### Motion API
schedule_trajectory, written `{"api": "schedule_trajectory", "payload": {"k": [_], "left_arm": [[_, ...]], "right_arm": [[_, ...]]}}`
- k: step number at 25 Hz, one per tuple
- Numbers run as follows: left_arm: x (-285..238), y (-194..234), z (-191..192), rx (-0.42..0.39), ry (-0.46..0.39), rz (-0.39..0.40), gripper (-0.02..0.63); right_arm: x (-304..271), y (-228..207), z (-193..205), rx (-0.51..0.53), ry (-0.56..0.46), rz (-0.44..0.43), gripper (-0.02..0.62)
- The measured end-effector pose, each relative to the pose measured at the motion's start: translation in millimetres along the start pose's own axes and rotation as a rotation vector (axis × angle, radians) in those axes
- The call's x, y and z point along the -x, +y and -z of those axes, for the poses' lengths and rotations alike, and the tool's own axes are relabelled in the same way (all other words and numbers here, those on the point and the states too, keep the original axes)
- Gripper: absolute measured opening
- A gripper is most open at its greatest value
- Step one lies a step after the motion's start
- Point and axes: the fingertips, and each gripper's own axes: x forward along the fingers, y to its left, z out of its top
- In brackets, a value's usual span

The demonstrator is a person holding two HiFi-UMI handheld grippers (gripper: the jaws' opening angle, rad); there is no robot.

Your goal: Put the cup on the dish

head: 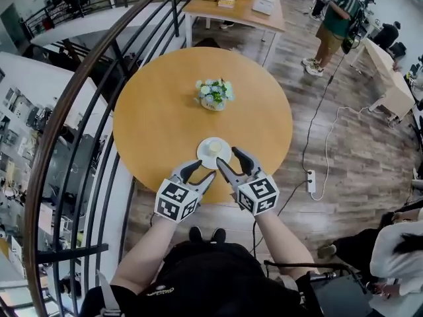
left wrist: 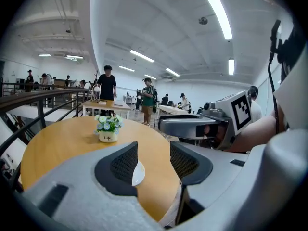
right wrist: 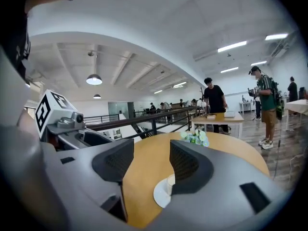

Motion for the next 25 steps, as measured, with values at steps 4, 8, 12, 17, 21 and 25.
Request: {"api": "schedule_trajectory", "payload": {"k": [4,8,12,17,21,25], "left_arm": [[10,-6,-33,-0.050,-0.069,-0.012,0.212],[19,-11,-45,-0.059,-0.114,-0.014,0.212],[23,-15,-51,-0.062,-0.128,-0.012,0.212],[20,-23,-53,-0.057,-0.136,0.010,0.210],[20,-23,-54,-0.060,-0.137,0.008,0.212],[24,-14,-52,-0.054,-0.136,-0.003,0.210]], "right_arm": [[24,14,-33,0.018,-0.074,-0.013,0.220],[48,16,-33,0.014,-0.084,0.016,0.201],[55,15,-29,-0.013,-0.086,0.043,0.180],[56,14,-37,-0.009,-0.111,0.066,0.137],[55,12,-39,0.000,-0.106,0.069,0.115],[48,14,-37,0.007,-0.088,0.071,0.114]]}}
